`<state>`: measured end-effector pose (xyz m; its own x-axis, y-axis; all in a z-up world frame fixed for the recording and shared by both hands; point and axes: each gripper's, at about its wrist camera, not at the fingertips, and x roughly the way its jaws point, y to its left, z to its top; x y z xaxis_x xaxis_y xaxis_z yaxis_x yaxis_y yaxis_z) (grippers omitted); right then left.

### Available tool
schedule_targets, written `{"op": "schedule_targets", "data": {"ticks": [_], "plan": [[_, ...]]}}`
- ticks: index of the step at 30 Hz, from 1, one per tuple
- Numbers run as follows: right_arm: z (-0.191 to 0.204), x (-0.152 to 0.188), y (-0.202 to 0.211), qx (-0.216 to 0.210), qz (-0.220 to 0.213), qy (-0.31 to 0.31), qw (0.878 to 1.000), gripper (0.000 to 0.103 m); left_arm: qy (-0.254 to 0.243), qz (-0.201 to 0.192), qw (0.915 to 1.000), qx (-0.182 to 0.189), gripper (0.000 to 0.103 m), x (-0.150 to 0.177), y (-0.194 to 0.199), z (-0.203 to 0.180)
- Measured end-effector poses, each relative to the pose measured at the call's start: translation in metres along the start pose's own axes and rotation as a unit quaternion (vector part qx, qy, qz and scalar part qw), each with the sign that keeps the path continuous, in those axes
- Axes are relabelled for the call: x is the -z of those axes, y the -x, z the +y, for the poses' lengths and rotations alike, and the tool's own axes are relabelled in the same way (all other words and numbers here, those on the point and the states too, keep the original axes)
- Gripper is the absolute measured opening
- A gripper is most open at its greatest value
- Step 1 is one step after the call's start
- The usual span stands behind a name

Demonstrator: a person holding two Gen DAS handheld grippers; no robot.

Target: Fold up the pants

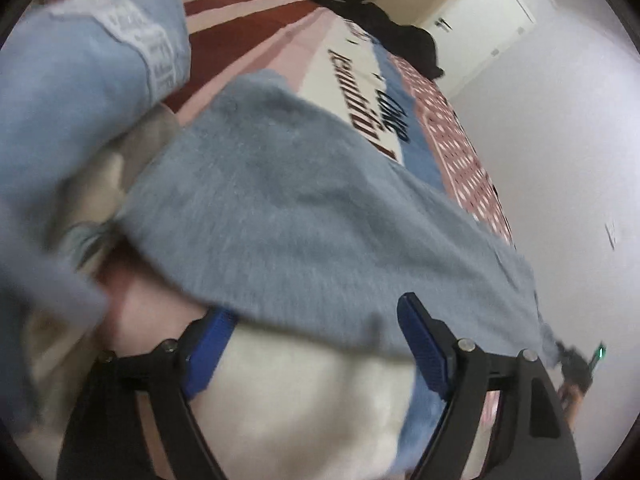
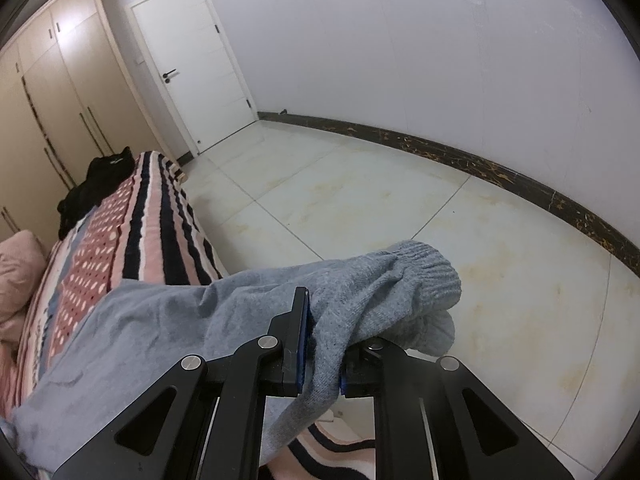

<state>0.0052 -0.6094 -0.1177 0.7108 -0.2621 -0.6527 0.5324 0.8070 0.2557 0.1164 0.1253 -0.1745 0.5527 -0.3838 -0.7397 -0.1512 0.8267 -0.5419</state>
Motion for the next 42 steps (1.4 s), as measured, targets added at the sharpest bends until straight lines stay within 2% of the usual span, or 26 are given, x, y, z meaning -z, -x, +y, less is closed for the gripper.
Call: {"op": "schedule_targets", "data": {"ticks": [2,5,7,9,11,12,16,19,22,25,26,27,30,32,34,37,40,42], "plan": [[0.0,0.001,0.001,0.0,0.001,-0.002,1.0,0.008,0.021,-0.022,0.9994,0.016,0.086,-0.011,-0.008,0.001],[0.001,0.0,0.001,0.0,0.002,-0.004,1.0,0.008,0.044,-0.043,0.9979,0.02,0.086,-0.027,-0.02,0.001],[-0.001,0.0,0.002,0.0,0.002,-0.006,1.0,0.008,0.055,-0.063,0.9963,0.018,0.08,-0.036,-0.022,0.0],[0.0,0.001,0.001,0.0,0.004,-0.008,1.0,0.008,0.061,-0.077,0.9951,0.004,0.033,-0.05,-0.027,-0.004],[-0.001,0.002,0.0,0.0,0.006,-0.008,1.0,0.008,0.063,-0.074,0.9953,0.005,0.011,-0.06,-0.031,-0.007],[0.0,0.003,0.0,0.0,0.007,-0.007,1.0,0.008,0.054,-0.084,0.995,-0.001,0.008,-0.065,-0.027,-0.013],[-0.003,0.004,0.003,-0.005,0.012,-0.007,1.0,0.008,0.0,-0.149,0.9885,-0.028,0.006,-0.074,0.011,-0.034],[-0.01,0.007,0.006,-0.019,0.023,-0.017,0.999,0.008,-0.027,-0.191,0.9802,-0.045,0.006,-0.084,0.049,-0.042],[-0.012,0.017,0.005,-0.065,0.056,-0.033,0.996,0.008,-0.031,-0.223,0.9719,-0.069,0.006,-0.096,0.087,-0.037],[-0.004,0.029,0.002,-0.115,0.093,-0.039,0.988,0.011,-0.033,-0.247,0.962,-0.112,0.006,-0.11,0.115,-0.023],[0.004,0.036,0.001,-0.138,0.108,-0.035,0.984,0.013,-0.038,-0.255,0.9557,-0.141,0.006,-0.111,0.127,-0.016],[0.011,0.041,0.002,-0.154,0.119,-0.029,0.981,0.013,-0.038,-0.258,0.9529,-0.155,0.006,-0.113,0.133,-0.01],[0.033,0.056,0.004,-0.178,0.143,0.003,0.974,0.016,-0.029,-0.257,0.9497,-0.177,0.006,-0.117,0.15,0.006],[0.042,0.063,0.006,-0.177,0.152,0.019,0.972,0.025,-0.035,-0.252,0.9504,-0.179,0.006,-0.114,0.152,0.005],[0.046,0.067,0.007,-0.172,0.154,0.027,0.973,0.034,-0.047,-0.241,0.9549,-0.166,0.006,-0.109,0.152,-0.001],[0.043,0.067,0.011,-0.173,0.152,0.025,0.973,0.034,-0.073,-0.237,0.9582,-0.143,0.006,-0.102,0.14,-0.027],[0.038,0.063,0.018,-0.169,0.153,0.017,0.973,0.034,-0.122,-0.232,0.9587,-0.11,0.006,-0.087,0.127,-0.072],[0.037,0.06,0.023,-0.168,0.148,0.018,0.974,0.034,-0.173,-0.22,0.957,-0.078,0.006,-0.069,0.112,-0.114]]}}
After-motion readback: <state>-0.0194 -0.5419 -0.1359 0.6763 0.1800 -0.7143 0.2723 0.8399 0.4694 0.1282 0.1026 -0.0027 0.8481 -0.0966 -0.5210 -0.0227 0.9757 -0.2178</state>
